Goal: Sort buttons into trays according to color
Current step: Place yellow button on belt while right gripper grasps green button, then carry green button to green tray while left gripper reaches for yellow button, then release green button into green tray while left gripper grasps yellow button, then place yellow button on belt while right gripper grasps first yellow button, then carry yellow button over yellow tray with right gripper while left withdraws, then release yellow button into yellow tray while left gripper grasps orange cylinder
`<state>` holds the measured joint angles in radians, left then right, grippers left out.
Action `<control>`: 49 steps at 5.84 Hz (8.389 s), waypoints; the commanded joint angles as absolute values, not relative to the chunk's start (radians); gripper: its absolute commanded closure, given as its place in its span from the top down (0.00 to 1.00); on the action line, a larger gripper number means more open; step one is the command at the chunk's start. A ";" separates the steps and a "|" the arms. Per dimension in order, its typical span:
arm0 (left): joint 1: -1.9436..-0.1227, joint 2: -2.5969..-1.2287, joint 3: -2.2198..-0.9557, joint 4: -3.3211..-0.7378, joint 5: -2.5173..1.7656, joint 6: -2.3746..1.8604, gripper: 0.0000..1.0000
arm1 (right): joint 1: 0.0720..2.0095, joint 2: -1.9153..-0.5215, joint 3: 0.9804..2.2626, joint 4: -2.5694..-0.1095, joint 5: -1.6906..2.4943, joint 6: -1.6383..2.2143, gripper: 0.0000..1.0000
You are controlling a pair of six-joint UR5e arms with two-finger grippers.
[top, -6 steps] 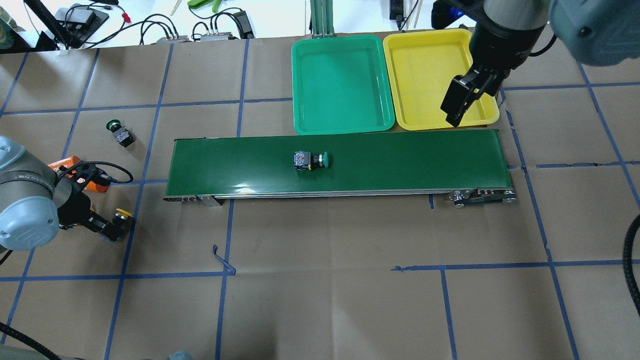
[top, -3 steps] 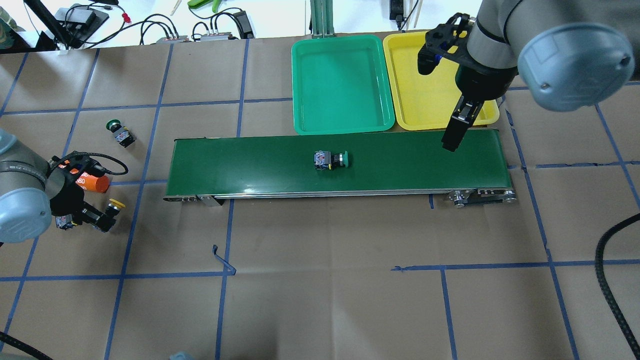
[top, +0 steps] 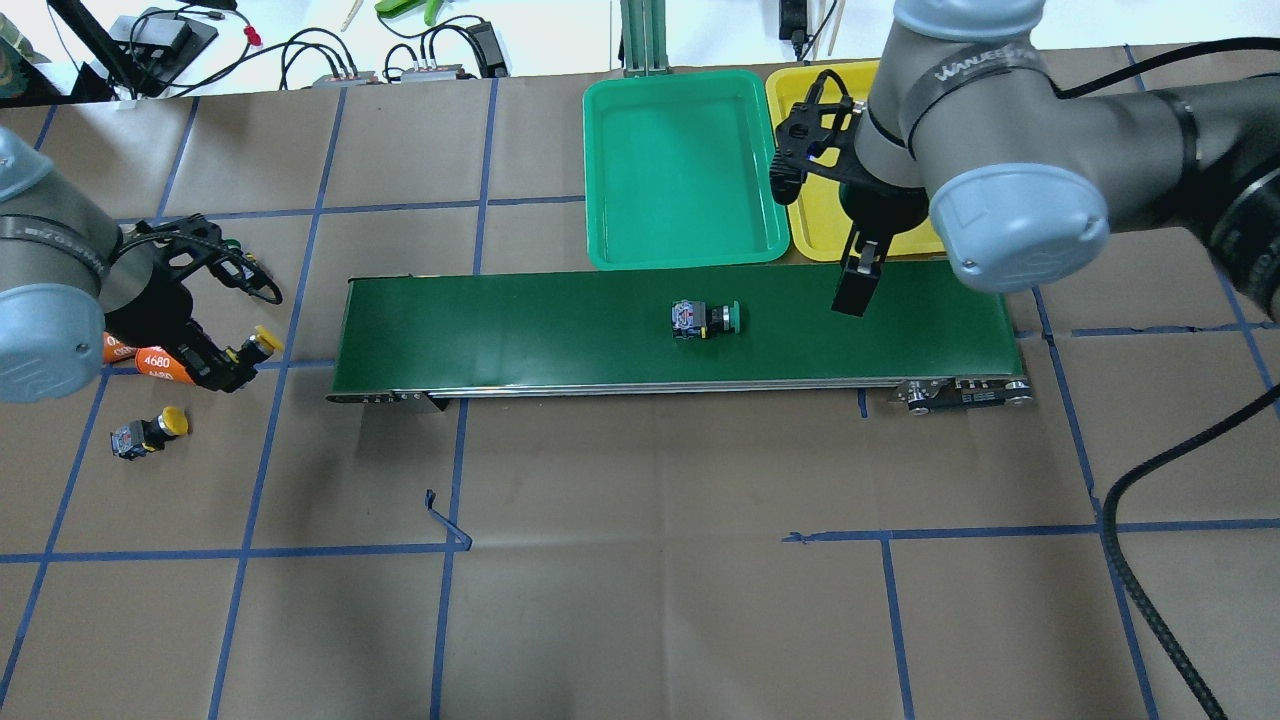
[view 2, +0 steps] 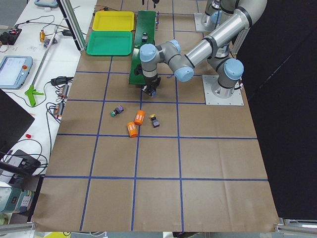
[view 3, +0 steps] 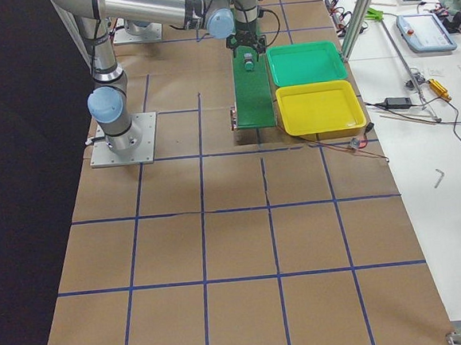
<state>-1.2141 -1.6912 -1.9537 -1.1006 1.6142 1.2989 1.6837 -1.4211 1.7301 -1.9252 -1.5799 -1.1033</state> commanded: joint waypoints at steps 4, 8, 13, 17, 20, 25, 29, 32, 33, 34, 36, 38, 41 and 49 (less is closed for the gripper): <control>-1.534 -1.798 -1.919 -0.998 1.618 1.552 0.03 | 1.709 -1.289 1.740 -2.075 -1.578 -1.095 1.00; -1.534 -1.820 -1.902 -0.942 1.618 1.560 0.97 | 1.646 -1.259 1.858 -2.189 -1.594 -1.277 0.89; -1.109 -1.828 -1.750 -1.166 1.491 1.473 0.98 | 1.571 -1.281 1.823 -2.217 -1.718 -1.416 0.01; -0.851 -1.928 -1.785 -1.109 1.485 1.453 0.98 | 1.703 -1.016 1.364 -2.117 -1.635 -1.150 0.03; -0.786 -1.977 -1.888 -1.034 1.493 1.704 0.97 | 1.779 -0.804 1.207 -2.120 -1.631 -1.086 0.26; -0.779 -1.956 -1.934 -0.965 1.574 1.736 0.16 | 1.757 -0.954 1.224 -1.906 -1.600 -1.208 1.00; -0.886 -1.819 -1.927 -0.979 1.568 1.746 0.00 | 1.638 -1.267 1.663 -1.923 -1.597 -1.443 1.00; -1.226 -1.784 -1.872 -0.989 1.566 1.769 0.00 | 1.652 -1.261 1.759 -2.077 -1.585 -1.427 1.00; -1.314 -1.786 -1.856 -1.018 1.568 1.752 0.00 | 1.652 -1.246 1.763 -2.077 -1.583 -1.428 1.00; -1.384 -1.796 -1.856 -1.019 1.563 1.743 0.01 | 1.652 -1.233 1.781 -2.080 -1.583 -1.433 1.00; -1.495 -1.815 -1.880 -1.020 1.562 1.683 0.01 | 1.652 -1.220 1.786 -2.109 -1.553 -1.442 0.95; -1.508 -1.857 -1.882 -1.016 1.562 1.611 0.02 | 1.643 -1.218 1.778 -2.154 -1.685 -1.462 0.01; -1.487 -1.826 -1.847 -1.023 1.572 1.624 0.90 | 1.507 -1.235 1.784 -2.134 -1.724 -1.578 0.01; -0.979 -1.876 -1.804 -1.131 1.555 1.900 0.94 | 1.592 -0.842 1.215 -1.970 -1.609 -1.569 0.08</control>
